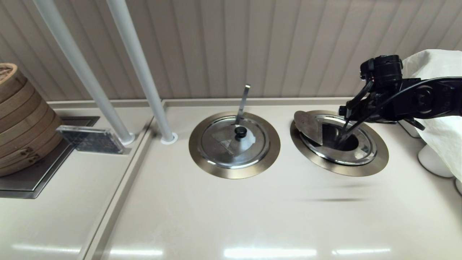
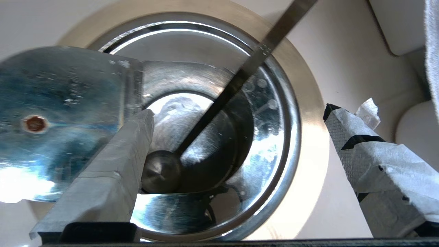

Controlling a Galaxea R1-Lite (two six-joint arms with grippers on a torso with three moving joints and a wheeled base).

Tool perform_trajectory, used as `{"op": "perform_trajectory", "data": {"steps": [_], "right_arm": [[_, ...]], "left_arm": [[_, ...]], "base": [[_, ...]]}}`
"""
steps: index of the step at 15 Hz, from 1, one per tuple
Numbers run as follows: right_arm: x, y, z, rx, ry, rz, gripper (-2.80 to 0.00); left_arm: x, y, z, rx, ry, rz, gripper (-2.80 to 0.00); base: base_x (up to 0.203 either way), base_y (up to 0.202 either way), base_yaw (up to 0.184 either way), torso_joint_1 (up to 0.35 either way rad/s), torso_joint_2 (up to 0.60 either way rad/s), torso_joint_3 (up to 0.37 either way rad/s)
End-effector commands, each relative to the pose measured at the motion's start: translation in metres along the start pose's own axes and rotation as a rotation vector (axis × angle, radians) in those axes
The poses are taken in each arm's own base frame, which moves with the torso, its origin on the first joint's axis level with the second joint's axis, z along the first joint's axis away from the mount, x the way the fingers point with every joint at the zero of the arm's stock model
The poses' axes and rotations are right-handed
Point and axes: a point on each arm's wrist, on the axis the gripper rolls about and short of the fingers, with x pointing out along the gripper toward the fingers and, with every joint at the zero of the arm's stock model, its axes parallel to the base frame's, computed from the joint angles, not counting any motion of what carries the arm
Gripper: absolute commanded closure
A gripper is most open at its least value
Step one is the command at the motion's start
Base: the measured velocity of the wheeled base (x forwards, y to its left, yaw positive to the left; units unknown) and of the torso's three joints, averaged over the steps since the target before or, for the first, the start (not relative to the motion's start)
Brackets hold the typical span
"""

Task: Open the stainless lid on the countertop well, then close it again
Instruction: Stir with a spoon

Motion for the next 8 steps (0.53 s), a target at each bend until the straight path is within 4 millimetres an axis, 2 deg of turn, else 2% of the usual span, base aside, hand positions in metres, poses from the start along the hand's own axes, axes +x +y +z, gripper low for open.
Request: {"op": "perform_trajectory", "data": {"steps": [1,3,5,8], "right_arm": [[0.019,-0.015,-0.003,-0.038,0.035,-0.057,-2.8],[0.038,-0.022,-0.01,-0.079,0.067,-0.089,-2.8],[0.049,-0.03,-0.007,-0.065,0.066,-0.111,-2.8],[0.066,-0.03,-0.01,-0.058,0.079,-0.122,-2.8]], "left_arm": [[0.0,0.0,0.0,0.0,0.001,0.001,0.0],[0.0,0.0,0.0,0.0,0.001,0.001,0.0],[0.0,0.0,0.0,0.0,0.001,0.001,0.0],[0.0,0.0,0.0,0.0,0.001,0.001,0.0]], "base": [[0.0,0.0,0.0,0.0,0.0,0.0],[0.0,0.0,0.0,0.0,0.0,0.0],[0.0,0.0,0.0,0.0,0.0,0.0],[0.0,0.0,0.0,0.0,0.0,0.0]]}}
